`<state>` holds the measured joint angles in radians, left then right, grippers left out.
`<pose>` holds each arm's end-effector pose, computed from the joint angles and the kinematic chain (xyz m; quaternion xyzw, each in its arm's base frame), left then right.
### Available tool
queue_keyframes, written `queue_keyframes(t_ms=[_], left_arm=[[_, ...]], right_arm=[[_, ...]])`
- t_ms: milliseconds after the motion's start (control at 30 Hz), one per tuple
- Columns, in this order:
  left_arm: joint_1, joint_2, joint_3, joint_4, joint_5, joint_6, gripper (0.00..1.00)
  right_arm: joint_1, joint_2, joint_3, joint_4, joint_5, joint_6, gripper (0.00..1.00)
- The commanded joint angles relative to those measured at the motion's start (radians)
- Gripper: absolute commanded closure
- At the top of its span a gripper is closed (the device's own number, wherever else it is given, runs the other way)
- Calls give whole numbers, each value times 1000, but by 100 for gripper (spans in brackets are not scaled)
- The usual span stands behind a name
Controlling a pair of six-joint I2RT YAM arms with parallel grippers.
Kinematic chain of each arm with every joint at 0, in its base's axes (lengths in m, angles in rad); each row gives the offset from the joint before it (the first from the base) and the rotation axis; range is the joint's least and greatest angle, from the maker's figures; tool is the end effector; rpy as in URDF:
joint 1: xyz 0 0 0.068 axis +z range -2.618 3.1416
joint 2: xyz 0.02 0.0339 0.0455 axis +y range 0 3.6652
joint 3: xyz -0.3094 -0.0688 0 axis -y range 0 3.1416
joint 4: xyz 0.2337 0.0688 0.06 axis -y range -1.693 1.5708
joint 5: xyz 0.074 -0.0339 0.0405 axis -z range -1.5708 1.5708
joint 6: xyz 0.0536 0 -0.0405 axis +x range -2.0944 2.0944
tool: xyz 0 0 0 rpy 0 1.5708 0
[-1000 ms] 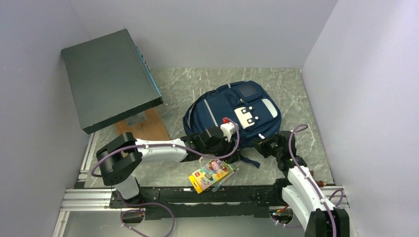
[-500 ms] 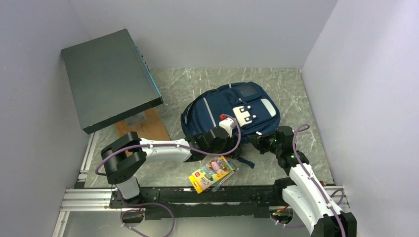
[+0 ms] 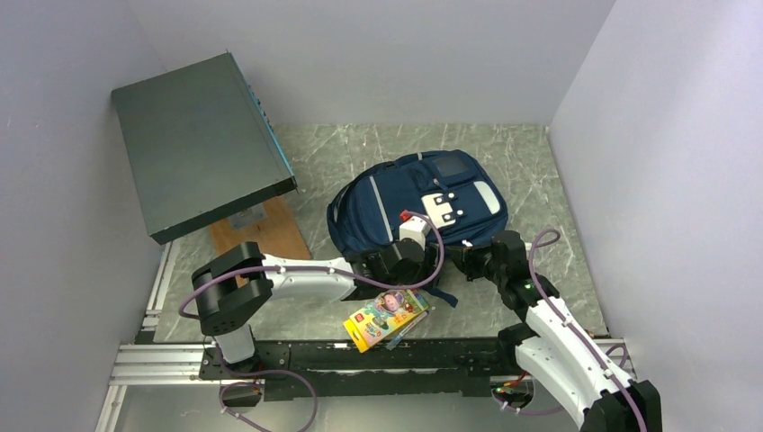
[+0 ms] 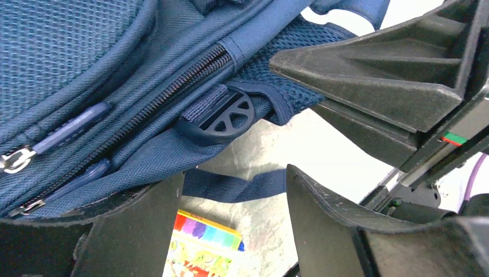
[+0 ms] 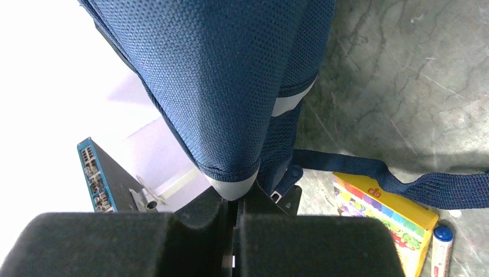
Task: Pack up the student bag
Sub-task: Zip the student bag at the center of the board.
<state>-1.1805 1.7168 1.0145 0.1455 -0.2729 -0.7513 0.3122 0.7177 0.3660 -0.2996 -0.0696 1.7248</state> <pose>0.1613 -0.3541 0.2481 0.1199 0.8603 -0.3281 0.3714 0.1210 0.0430 0.2155 0.5695 0.6914 0.3939 0.2061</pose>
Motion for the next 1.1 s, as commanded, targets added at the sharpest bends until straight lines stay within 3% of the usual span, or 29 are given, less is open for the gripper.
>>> queue_keyframes(t_ms=[0,167,400,800,1067], left_arm=[[-9,-6,5,-19,-123,-29,28],[-9,16,22,-40,-192,13,30],[-10,47,66,-81,-309,12,48],[-19,106,157,-134,-387,59,52],[-21,108,164,-176,-388,80,86]], right_arm=[[10,-36,68,116,-16,60,100],[10,-45,61,126,-19,70,100],[11,-55,72,117,-12,69,100],[12,-65,70,98,-11,60,100],[13,-93,56,71,29,51,100]])
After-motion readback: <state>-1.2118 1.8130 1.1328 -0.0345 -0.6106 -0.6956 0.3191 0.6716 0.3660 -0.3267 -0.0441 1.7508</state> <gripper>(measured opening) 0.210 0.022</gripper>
